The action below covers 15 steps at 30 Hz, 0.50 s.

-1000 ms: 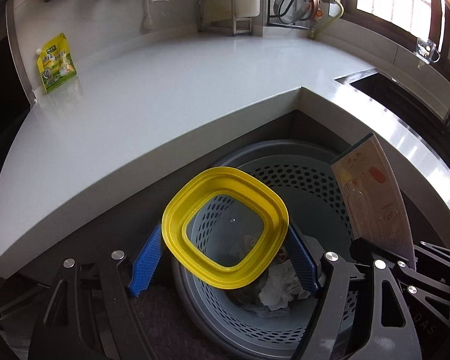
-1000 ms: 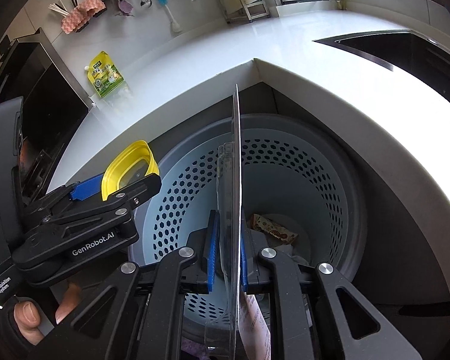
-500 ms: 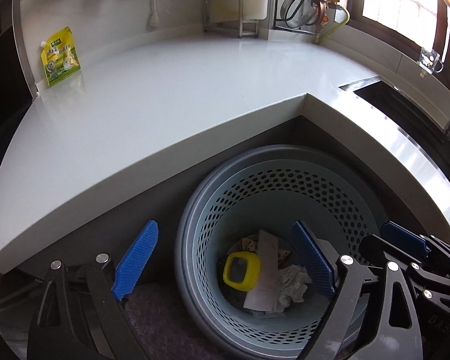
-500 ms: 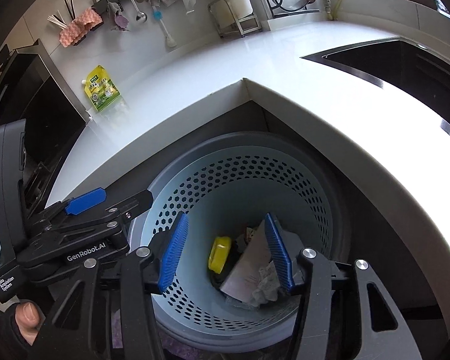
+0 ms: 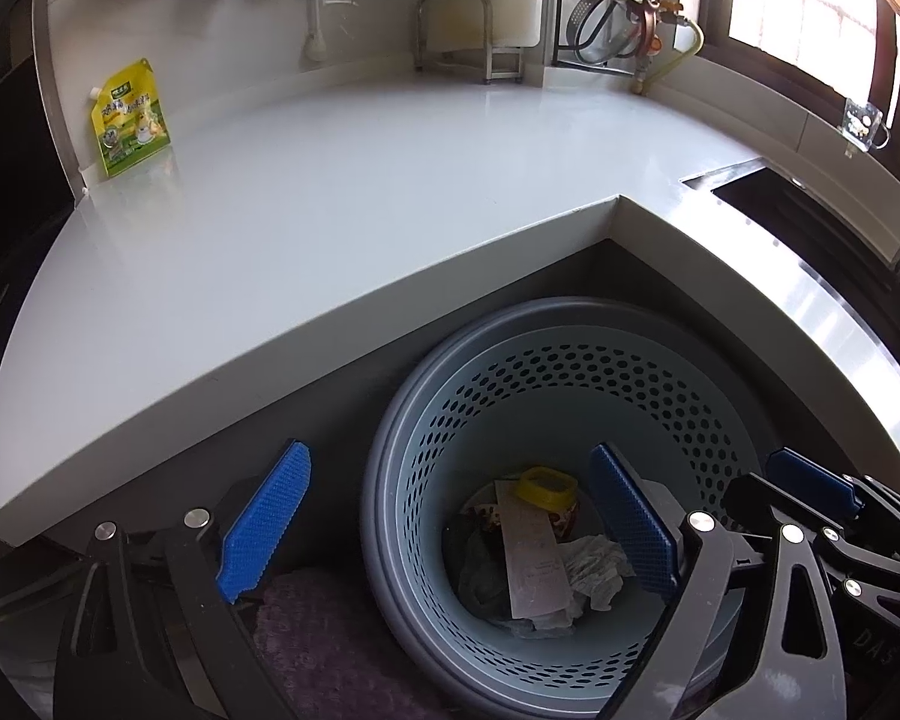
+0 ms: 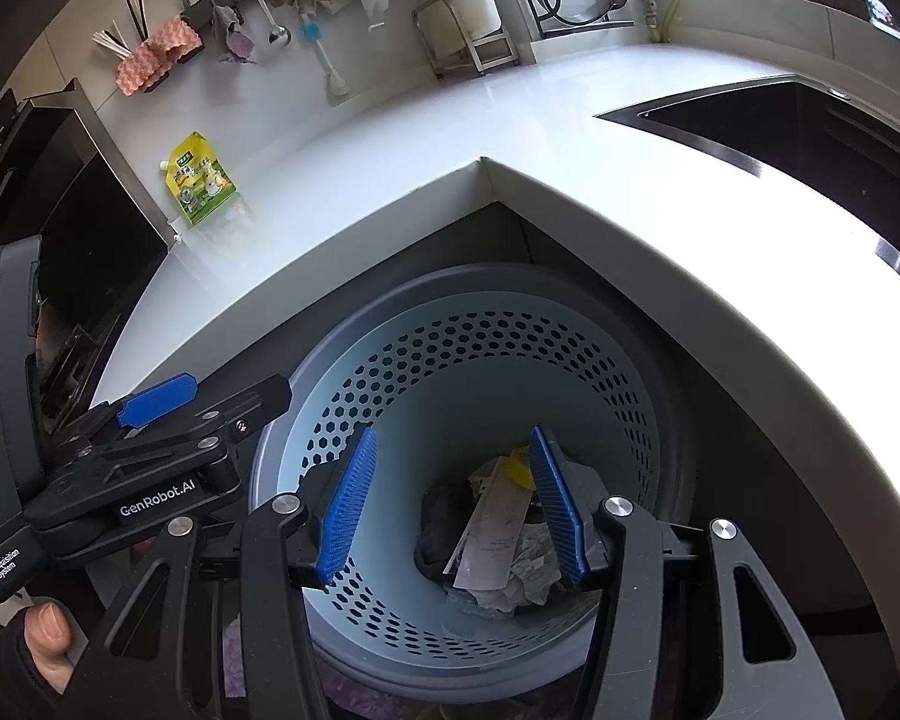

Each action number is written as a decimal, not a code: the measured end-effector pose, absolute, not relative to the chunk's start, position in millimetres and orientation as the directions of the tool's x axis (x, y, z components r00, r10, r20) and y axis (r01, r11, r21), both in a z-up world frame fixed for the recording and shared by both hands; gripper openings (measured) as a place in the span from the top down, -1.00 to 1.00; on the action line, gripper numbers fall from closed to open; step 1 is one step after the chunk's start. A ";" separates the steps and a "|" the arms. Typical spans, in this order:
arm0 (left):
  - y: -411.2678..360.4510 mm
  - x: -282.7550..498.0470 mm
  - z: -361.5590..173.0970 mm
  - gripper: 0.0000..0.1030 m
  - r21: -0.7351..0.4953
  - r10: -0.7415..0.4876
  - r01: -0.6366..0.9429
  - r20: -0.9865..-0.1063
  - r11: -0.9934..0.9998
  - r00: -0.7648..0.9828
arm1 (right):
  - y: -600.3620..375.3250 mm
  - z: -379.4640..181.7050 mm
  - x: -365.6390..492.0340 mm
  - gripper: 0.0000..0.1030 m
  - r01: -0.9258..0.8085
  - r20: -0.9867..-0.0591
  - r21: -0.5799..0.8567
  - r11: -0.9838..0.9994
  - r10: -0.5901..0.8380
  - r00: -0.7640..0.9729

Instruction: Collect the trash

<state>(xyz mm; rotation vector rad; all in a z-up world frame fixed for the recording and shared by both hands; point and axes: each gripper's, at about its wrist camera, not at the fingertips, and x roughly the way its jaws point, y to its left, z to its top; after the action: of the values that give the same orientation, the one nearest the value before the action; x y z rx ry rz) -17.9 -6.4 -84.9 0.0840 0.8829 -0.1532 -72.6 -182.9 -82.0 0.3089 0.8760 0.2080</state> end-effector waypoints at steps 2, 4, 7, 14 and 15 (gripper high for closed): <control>-6.5 -18.1 -83.7 -0.79 0.013 -0.096 0.167 -0.772 0.986 0.628 | -183.1 -81.6 -73.0 0.00 -0.053 -0.720 0.344 0.938 0.299 0.626; -6.1 -18.4 -83.0 -0.79 0.015 -0.095 0.167 -0.770 0.986 0.630 | -182.4 -80.5 -73.4 0.00 -0.052 -0.719 0.342 0.938 0.297 0.628; -5.8 -18.9 -82.1 -0.79 0.017 -0.092 0.165 -0.769 0.986 0.632 | -182.1 -79.7 -74.1 0.00 -0.051 -0.719 0.336 0.941 0.291 0.631; -3.4 -19.9 -80.1 -0.82 0.016 -0.088 0.156 -0.767 0.988 0.636 | -181.9 -78.9 -75.1 -0.03 -0.046 -0.718 0.328 0.944 0.281 0.637; -3.0 -20.1 -79.7 -0.83 0.016 -0.088 0.156 -0.766 0.988 0.636 | -181.5 -78.6 -75.5 -0.03 -0.046 -0.718 0.326 0.944 0.279 0.638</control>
<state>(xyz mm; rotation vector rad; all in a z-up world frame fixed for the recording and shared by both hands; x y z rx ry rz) -20.1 -3.0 -79.7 0.0828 0.8704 -0.1393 -75.5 -181.5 -78.6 0.2909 0.8615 0.1880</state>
